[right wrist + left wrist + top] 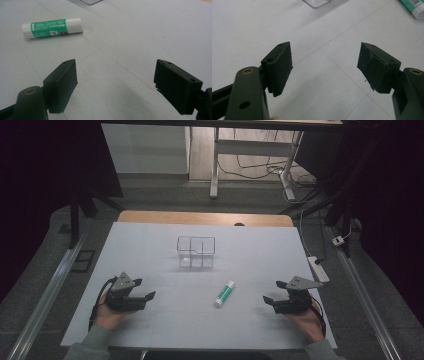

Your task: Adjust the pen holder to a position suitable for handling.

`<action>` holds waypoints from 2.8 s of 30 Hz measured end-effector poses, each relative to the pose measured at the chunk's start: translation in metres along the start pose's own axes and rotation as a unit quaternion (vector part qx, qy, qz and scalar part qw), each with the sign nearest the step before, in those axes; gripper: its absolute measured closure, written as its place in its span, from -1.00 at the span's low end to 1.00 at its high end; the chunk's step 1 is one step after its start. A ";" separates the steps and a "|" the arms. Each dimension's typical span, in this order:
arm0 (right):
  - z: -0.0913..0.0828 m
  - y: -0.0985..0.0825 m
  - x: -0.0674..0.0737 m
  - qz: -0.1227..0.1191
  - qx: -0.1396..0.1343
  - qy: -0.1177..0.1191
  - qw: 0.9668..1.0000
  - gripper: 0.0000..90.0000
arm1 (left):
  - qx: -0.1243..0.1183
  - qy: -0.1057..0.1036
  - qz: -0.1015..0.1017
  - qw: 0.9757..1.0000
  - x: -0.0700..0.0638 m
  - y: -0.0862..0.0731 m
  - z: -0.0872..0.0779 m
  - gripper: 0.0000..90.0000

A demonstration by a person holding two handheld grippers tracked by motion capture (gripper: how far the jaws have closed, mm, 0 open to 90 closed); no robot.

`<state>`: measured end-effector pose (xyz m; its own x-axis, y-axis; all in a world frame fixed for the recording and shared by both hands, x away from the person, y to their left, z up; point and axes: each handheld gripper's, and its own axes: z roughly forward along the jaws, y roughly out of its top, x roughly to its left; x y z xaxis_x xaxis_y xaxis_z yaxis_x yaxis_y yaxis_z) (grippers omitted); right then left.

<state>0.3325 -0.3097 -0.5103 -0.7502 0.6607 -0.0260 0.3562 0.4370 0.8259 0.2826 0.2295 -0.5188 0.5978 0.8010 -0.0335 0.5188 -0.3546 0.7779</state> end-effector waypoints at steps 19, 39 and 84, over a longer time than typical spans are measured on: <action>0.001 0.000 0.001 -0.002 0.005 0.001 1.000 -0.59 | -0.003 0.005 -0.001 1.000 0.008 0.020 0.012 -0.34; 0.000 -0.002 0.002 0.000 0.009 -0.001 1.000 -0.59 | 0.014 -0.005 0.014 1.000 0.013 0.060 0.057 -0.27; 0.001 -0.002 0.007 -0.015 0.012 0.005 1.000 -0.56 | 0.031 0.002 0.006 1.000 0.040 0.090 0.117 0.98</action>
<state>0.3267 -0.3053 -0.5122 -0.7661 0.6412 -0.0442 0.3473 0.4707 0.8110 0.4249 0.1736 -0.5238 0.6012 0.7988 -0.0213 0.5482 -0.3928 0.7384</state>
